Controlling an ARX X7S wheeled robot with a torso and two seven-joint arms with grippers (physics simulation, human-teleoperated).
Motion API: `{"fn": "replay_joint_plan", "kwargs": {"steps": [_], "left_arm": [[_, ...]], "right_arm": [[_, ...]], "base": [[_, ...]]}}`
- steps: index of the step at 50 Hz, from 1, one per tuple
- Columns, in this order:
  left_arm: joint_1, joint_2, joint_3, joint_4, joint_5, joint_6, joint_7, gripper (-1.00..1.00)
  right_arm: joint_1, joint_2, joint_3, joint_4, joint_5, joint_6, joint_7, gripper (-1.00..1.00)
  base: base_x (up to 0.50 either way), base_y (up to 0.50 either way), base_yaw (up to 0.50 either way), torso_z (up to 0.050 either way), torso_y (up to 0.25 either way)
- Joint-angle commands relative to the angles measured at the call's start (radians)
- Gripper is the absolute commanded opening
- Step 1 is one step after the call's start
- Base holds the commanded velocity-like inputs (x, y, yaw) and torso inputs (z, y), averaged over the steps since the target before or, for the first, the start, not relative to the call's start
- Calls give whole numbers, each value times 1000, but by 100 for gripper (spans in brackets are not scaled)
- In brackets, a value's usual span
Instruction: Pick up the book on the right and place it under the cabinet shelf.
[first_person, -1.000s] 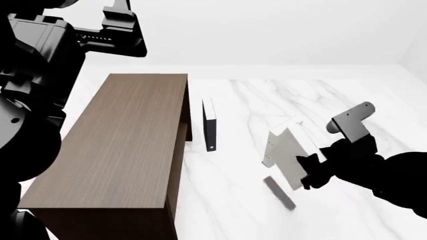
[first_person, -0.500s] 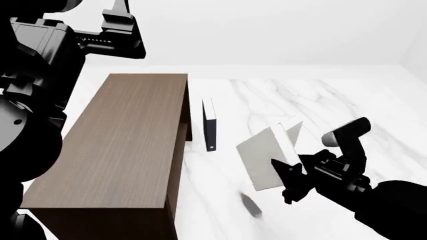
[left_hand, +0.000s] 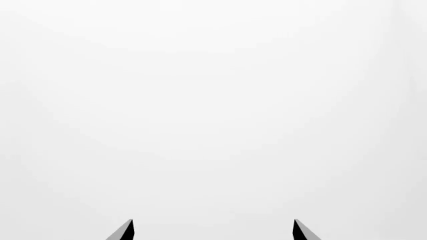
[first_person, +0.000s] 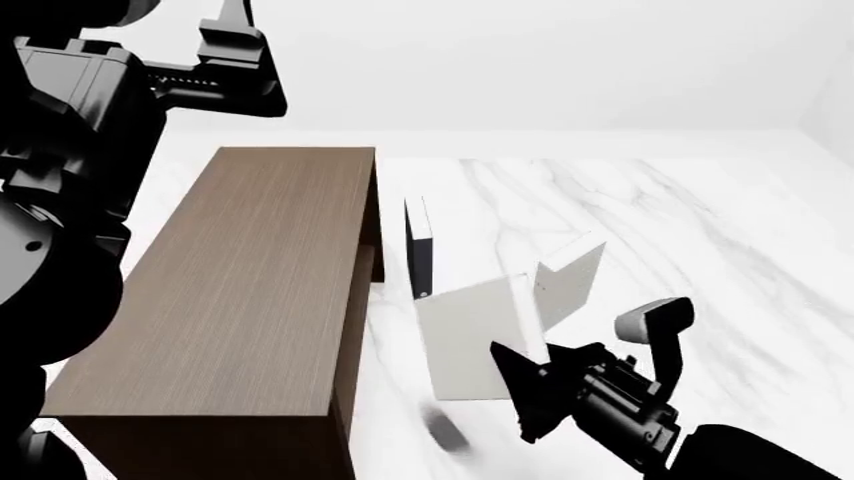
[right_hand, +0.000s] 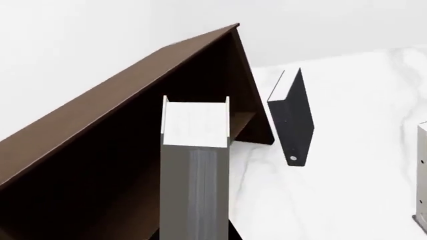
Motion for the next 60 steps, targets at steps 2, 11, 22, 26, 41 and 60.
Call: {"fn": "replay_joint_plan", "kwargs": {"steps": [2, 11, 22, 26, 41, 60], "left_arm": [[10, -7, 2, -3, 2, 15, -1, 100], [16, -12, 2, -3, 1, 20, -2, 100], [17, -17, 10, -7, 7, 30, -5, 100], [13, -20, 12, -5, 5, 26, -9, 100], [16, -28, 29, -14, 20, 44, -10, 100], [30, -38, 25, -19, 19, 61, -10, 100]], "right_arm": [[-74, -111, 28, 75, 5, -106, -64, -100], [-96, -174, 20, 167, -1, -143, -107, -100], [-108, -229, 26, 236, 65, -147, -156, -100], [-111, -250, 42, 274, 128, -139, -175, -100], [-90, -301, 36, 371, 191, -110, -220, -100], [-46, -354, -12, 521, 131, -100, -202, -100]], "base": [[0, 0, 0, 0, 0], [0, 0, 0, 0, 1], [0, 0, 0, 0, 1], [0, 0, 0, 0, 0], [0, 0, 0, 1, 1], [0, 0, 0, 0, 1]]}}
